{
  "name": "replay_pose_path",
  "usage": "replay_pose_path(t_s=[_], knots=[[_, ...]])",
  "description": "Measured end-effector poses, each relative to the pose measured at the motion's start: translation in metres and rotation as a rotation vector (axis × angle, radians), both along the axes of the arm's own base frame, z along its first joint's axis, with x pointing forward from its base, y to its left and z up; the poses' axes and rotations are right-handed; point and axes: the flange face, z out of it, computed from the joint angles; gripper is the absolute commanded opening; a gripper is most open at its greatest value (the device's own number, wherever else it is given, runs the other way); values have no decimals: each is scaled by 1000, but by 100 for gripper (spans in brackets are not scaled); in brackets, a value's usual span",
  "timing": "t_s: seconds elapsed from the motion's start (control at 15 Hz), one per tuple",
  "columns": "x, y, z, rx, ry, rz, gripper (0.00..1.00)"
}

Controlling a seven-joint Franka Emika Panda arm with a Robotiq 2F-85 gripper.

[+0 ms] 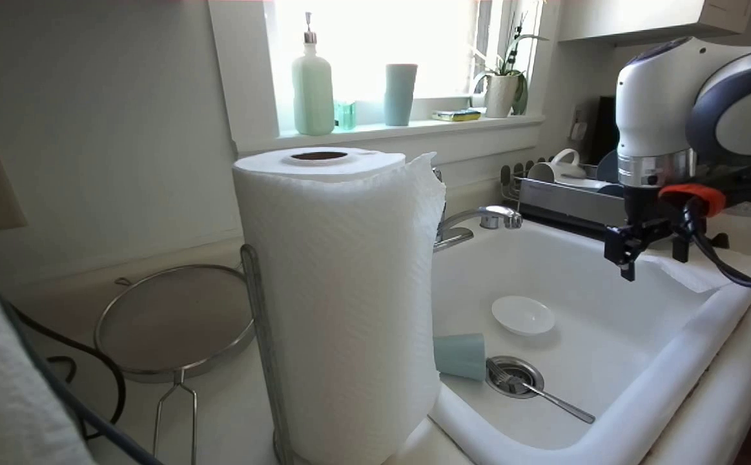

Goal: Tear one paper towel from the roll and place it on the right side of the counter

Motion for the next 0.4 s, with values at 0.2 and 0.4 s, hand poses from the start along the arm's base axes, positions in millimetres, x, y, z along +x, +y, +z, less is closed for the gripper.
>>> replay_pose_path(t_s=[0.2,0.4], knots=[[14,10,30,81,-33,-85,100],[23,12,57,108,-78,-110,100]])
